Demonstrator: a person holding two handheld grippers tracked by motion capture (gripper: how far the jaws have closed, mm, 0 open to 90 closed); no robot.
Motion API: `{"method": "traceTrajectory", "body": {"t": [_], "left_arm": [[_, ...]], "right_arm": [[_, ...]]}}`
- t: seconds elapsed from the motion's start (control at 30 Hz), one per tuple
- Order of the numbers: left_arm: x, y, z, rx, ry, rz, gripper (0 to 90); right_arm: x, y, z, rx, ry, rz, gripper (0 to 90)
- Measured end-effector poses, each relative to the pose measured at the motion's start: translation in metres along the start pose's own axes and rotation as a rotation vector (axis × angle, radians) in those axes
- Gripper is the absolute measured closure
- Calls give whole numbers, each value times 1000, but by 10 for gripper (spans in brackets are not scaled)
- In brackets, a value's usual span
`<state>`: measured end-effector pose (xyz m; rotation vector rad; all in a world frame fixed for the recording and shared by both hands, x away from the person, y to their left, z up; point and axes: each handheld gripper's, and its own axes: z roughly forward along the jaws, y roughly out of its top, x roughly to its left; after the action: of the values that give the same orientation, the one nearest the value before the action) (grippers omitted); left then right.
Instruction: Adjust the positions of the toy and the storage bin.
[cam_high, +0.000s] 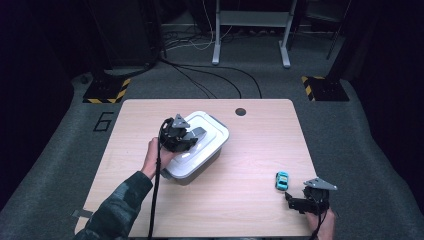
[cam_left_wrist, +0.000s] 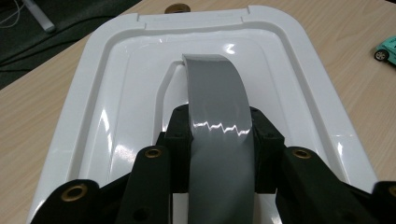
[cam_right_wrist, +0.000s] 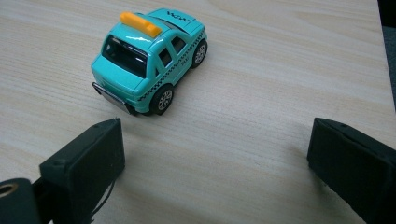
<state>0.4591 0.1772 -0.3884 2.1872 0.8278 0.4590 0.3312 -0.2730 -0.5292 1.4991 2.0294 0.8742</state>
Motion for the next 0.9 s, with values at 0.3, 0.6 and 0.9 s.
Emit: {"method": "traceTrajectory", "body": {"t": [0.3, 0.6, 0.9], "left_arm": [[-15, 7, 8, -11, -25, -23, 668], [-37, 18, 18, -13, -52, -24, 668], [-49, 24, 26, -27, -102, -32, 671]], "right_arm": [[0, 0, 0, 1, 1, -1, 35], [1, 0, 0, 1, 1, 8, 35], [0, 0, 0, 0, 3, 0, 35]]}}
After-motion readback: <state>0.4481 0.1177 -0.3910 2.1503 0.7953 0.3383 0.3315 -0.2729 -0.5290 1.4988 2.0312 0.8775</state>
